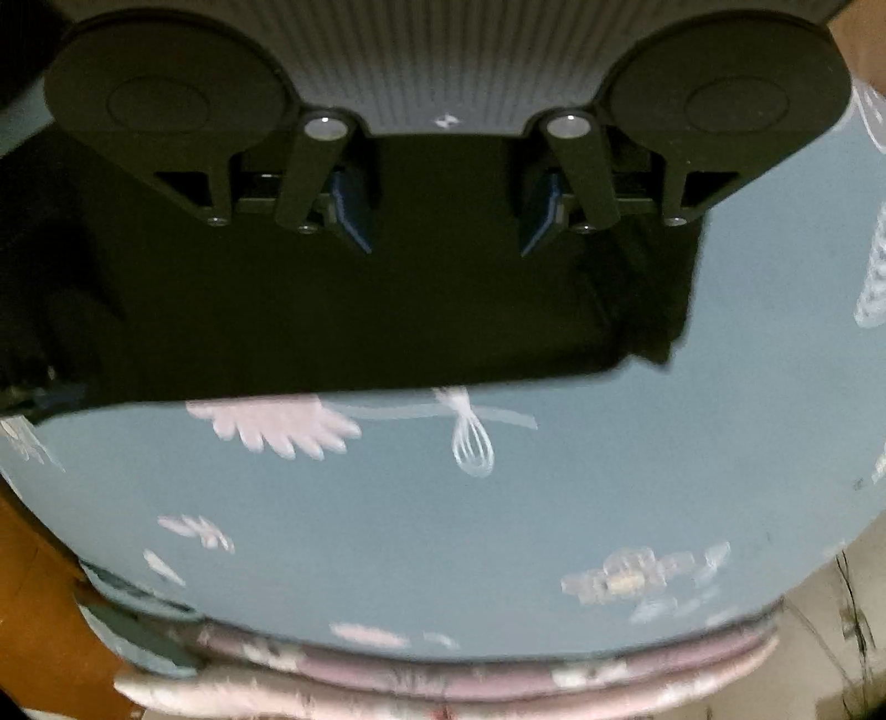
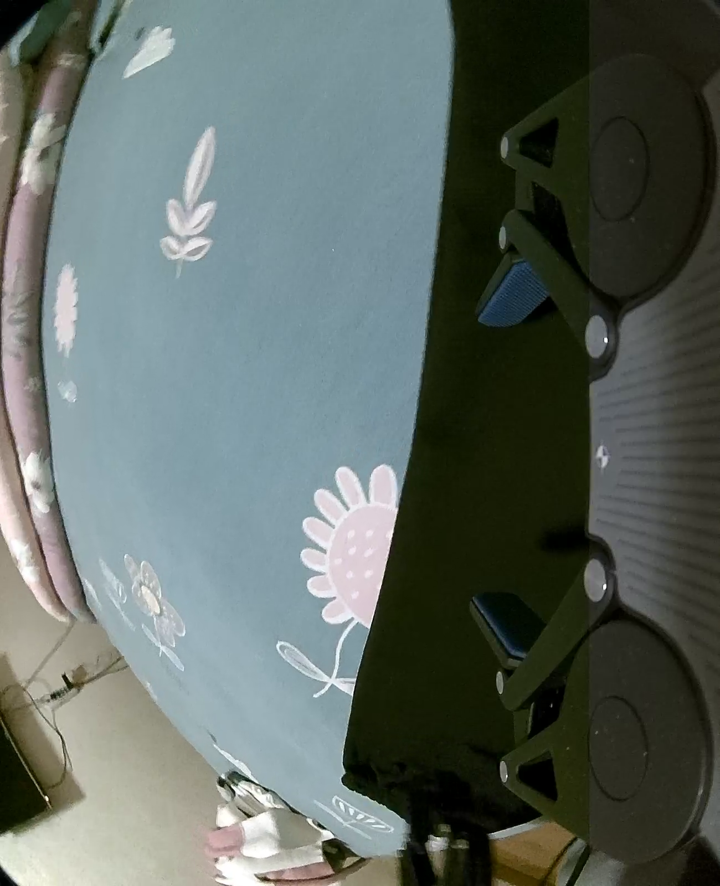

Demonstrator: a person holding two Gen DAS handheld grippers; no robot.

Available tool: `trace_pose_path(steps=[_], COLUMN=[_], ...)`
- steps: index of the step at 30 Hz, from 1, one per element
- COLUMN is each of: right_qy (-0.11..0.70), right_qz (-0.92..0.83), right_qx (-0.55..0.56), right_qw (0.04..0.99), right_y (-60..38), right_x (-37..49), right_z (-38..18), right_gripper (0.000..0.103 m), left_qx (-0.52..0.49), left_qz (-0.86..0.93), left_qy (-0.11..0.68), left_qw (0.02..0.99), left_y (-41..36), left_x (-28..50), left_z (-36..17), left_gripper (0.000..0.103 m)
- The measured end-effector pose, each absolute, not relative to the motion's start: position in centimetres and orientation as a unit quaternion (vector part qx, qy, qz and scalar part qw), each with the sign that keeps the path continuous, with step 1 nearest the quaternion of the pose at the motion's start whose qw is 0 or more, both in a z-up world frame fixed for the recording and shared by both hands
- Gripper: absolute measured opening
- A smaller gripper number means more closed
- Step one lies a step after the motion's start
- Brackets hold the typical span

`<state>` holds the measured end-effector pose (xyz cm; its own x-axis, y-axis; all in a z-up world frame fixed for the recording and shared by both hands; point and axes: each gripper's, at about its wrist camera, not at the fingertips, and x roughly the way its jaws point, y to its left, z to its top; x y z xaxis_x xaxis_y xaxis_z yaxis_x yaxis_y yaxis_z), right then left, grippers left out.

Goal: Fold clothes
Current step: 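Smooth the folded black shorts with both open grippers side by side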

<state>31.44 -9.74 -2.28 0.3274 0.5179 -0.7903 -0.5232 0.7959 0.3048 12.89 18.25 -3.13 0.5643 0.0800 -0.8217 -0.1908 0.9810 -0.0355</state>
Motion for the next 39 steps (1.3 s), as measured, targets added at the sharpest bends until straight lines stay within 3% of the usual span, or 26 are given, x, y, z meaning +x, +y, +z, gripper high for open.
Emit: trace_pose_path(steps=[29, 39], right_qy=[0.491, 0.487], right_qz=[0.321, 0.334], right_qx=[-0.004, -0.048], right_qw=[0.81, 0.805], right_y=[-10.1, -9.5], right_x=[32.2, 31.9], right_z=[-3.7, -3.7], right_gripper=[0.103, 0.103], left_qx=[-0.111, -0.134], left_qz=[0.095, 0.098], left_qy=[0.525, 0.478], left_qw=[0.839, 0.863], left_y=[18.3, 18.7], left_x=[10.8, 9.9], left_z=[-4.3, -1.9], left_gripper=[0.059, 0.059])
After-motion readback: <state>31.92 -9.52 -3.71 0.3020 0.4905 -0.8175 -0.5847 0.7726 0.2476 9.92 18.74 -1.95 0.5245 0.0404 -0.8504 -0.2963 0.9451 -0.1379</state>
